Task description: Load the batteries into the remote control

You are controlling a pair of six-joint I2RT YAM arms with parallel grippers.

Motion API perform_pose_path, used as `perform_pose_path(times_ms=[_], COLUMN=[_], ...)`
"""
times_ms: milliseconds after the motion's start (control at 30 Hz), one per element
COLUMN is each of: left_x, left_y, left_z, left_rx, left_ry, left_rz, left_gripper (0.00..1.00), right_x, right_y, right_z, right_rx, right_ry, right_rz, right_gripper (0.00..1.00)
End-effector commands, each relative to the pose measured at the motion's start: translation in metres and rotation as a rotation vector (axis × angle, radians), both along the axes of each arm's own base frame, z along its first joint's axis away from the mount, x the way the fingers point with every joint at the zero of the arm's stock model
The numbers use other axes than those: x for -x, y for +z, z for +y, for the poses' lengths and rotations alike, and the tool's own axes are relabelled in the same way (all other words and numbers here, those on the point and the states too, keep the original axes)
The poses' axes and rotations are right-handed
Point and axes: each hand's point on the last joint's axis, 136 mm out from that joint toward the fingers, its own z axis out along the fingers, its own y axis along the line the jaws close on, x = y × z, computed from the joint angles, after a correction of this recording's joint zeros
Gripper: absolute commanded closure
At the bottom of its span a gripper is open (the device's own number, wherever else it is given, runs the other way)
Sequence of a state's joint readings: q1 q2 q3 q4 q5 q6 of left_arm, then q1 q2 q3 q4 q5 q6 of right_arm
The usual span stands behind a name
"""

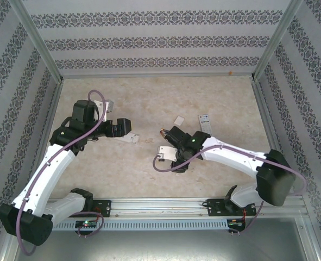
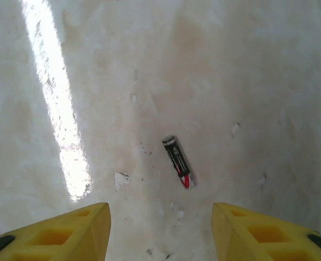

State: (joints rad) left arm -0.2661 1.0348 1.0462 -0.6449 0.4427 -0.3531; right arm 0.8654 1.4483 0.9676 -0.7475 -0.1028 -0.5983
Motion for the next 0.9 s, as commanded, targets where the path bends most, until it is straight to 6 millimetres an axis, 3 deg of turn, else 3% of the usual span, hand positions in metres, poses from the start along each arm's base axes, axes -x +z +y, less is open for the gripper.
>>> perform_pose_path(times_ms=[0, 300, 733, 867], left_x=[0.001, 0.016, 0.010, 0.005], left_y=[-0.015, -0.042, -0.055, -0.062], left_z=[0.005, 0.007, 0.012, 0.017], left_rx=[-0.016, -0.045, -0.050, -0.075], left_ry=[0.029, 0.012, 0.074, 0.110], left_rz=[0.073, 0.180, 0.236, 0.277], left_gripper=[0.00, 0.00, 0.00, 0.00], right_x=[0.005, -0.013, -0.020, -0.019], right_y=[-0.021, -0.047, -0.068, -0.069], right_z=[0.002, -0.008, 0.002, 0.002], right_rx=[0.007, 0.048, 0.059, 0.069], right_ry=[0.200, 0.218, 0.241, 0.247], right_rz=[0.014, 0.016, 0.038, 0.045], right_gripper=[0.50, 0.55, 0.70, 0.78])
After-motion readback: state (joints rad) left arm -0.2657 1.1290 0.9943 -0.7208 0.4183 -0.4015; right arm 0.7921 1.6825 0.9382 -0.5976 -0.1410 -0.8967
